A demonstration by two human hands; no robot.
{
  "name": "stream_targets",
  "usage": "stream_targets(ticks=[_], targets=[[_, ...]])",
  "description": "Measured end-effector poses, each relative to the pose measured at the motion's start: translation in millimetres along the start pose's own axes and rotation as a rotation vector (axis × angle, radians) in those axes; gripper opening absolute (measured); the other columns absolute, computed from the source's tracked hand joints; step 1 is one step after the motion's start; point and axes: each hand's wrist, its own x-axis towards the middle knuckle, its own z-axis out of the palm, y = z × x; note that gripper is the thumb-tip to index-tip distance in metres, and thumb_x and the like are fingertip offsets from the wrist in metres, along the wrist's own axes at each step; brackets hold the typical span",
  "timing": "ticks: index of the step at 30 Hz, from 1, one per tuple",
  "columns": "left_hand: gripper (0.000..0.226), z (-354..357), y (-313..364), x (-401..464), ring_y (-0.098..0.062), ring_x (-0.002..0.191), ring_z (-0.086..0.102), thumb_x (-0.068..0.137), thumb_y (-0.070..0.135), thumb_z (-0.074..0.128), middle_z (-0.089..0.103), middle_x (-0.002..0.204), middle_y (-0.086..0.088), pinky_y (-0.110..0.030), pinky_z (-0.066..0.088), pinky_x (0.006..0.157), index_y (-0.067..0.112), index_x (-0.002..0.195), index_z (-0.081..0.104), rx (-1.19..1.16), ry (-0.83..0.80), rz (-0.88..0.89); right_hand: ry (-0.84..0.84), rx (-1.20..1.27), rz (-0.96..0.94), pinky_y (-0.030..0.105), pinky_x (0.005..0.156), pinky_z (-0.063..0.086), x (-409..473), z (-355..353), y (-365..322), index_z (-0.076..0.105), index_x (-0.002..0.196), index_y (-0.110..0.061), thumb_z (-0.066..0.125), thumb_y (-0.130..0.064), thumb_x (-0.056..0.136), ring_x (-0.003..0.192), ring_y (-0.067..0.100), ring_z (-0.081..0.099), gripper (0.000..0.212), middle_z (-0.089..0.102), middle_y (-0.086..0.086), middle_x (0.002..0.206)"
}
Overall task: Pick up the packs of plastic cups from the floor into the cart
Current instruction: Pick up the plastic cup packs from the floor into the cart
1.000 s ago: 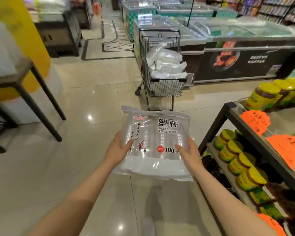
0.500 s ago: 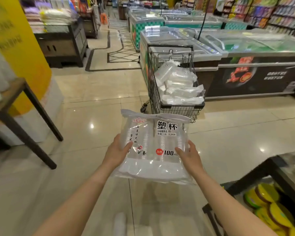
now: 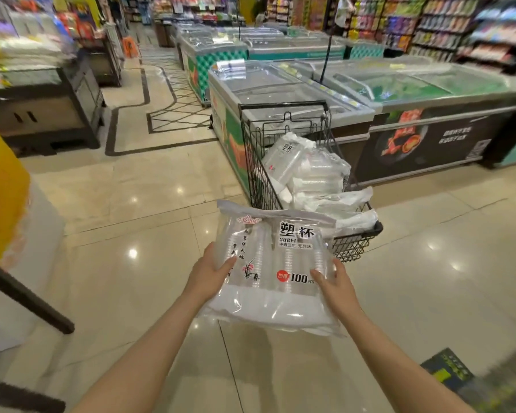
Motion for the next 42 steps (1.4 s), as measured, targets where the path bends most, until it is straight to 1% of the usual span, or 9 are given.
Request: stream_targets(ticks=[8, 11, 15, 17, 23, 31, 35, 39, 42], targets=[[0.073, 27.9, 12.7, 162.3, -0.022, 0.128, 0.046, 0.089, 0.049, 0.057, 0.046, 0.142, 0.001, -0.027, 0.036, 0.096, 0.018, 0.148, 0.027, -0.030, -0.088, 0.048, 0.101, 0.024, 0.022, 0.041, 0.113, 0.027, 133.3, 24.1, -15.0, 0.023, 0.150, -0.018, 0.065, -0.042, 0.086, 0.141, 0.022, 0.029, 0.081, 0.027, 0.003, 0.155], [0.070, 43.3, 34.4, 228.6, -0.017, 0.125, 0.048, 0.088, 0.047, 0.059, 0.049, 0.139, 0.003, -0.025, 0.036, 0.095, 0.022, 0.147, 0.030, -0.052, -0.134, 0.075, 0.126, 0.035, 0.021, 0.040, 0.111, 0.027, 191.9, 23.1, -20.3, 0.021, 0.150, -0.016, 0.063, -0.043, 0.087, 0.141, 0.024, 0.029, 0.080, 0.026, 0.005, 0.155], [0.085, 63.8, 68.3, 318.3, -0.016, 0.136, 0.037, 0.081, 0.065, 0.056, 0.036, 0.149, 0.007, -0.034, 0.029, 0.112, 0.024, 0.149, 0.027, -0.008, -0.197, 0.118, 0.184, 0.067, 0.075, 0.041, 0.111, 0.027, 262.4, 14.2, -32.2, 0.019, 0.150, -0.017, 0.062, -0.045, 0.087, 0.141, 0.025, 0.028, 0.081, 0.026, 0.005, 0.156], [0.081, 74.3, 87.9, 355.8, -0.010, 0.134, 0.035, 0.083, 0.060, 0.058, 0.034, 0.145, 0.014, -0.032, 0.027, 0.113, 0.022, 0.148, 0.029, -0.002, -0.221, 0.171, 0.225, 0.060, 0.101, 0.044, 0.110, 0.030, 292.6, 7.5, -38.5, 0.019, 0.150, -0.018, 0.061, -0.049, 0.086, 0.140, 0.025, 0.030, 0.082, 0.027, 0.005, 0.155], [0.085, 111.5, 135.4, 457.3, -0.018, 0.143, 0.025, 0.086, 0.059, 0.056, 0.023, 0.156, 0.004, -0.035, 0.023, 0.114, 0.023, 0.152, 0.017, 0.050, -0.337, 0.240, 0.338, 0.074, 0.152, 0.048, 0.111, 0.032, 365.6, -10.9, -54.8, 0.019, 0.150, -0.018, 0.060, -0.050, 0.086, 0.138, 0.028, 0.034, 0.083, 0.030, 0.006, 0.154], [0.087, 165.4, 196.3, 585.3, -0.016, 0.143, 0.022, 0.084, 0.058, 0.059, 0.020, 0.157, 0.008, -0.039, 0.022, 0.114, 0.028, 0.151, 0.014, 0.006, -0.585, 0.414, 0.562, 0.109, 0.243, 0.038, 0.109, 0.029, 443.0, -6.0, -63.9, 0.018, 0.150, -0.018, 0.059, -0.043, 0.090, 0.140, 0.024, 0.031, 0.076, 0.028, 0.002, 0.154], [0.089, 193.6, 218.2, 632.6, -0.016, 0.142, 0.025, 0.081, 0.054, 0.065, 0.026, 0.156, 0.001, -0.034, 0.021, 0.114, 0.022, 0.151, 0.021, 0.089, -0.685, 0.568, 0.663, 0.108, 0.331, 0.027, 0.099, 0.030, 465.7, 10.4, -64.2, 0.020, 0.149, -0.019, 0.062, -0.031, 0.090, 0.136, 0.023, 0.035, 0.073, 0.035, 0.005, 0.150], [0.088, 223.6, 229.0, 640.0, -0.023, 0.145, 0.014, 0.081, 0.049, 0.067, 0.019, 0.156, -0.004, -0.043, 0.019, 0.117, 0.037, 0.150, 0.014, 0.240, -0.822, 0.747, 0.596, 0.015, 0.450, 0.036, 0.107, 0.033, 471.7, 34.6, -56.5, 0.010, 0.150, -0.035, 0.064, -0.042, 0.084, 0.134, 0.030, 0.038, 0.085, 0.036, 0.011, 0.148], [0.085, 244.4, 226.0, 632.6, -0.031, 0.141, 0.020, 0.082, 0.048, 0.063, 0.023, 0.147, -0.009, -0.050, 0.026, 0.113, 0.051, 0.145, 0.006, 0.317, -0.878, 0.812, 0.548, -0.048, 0.503, 0.028, 0.112, 0.023, 471.9, 49.8, -54.7, 0.024, 0.150, -0.018, 0.062, -0.031, 0.090, 0.140, 0.021, 0.029, 0.072, 0.029, 0.007, 0.153]])
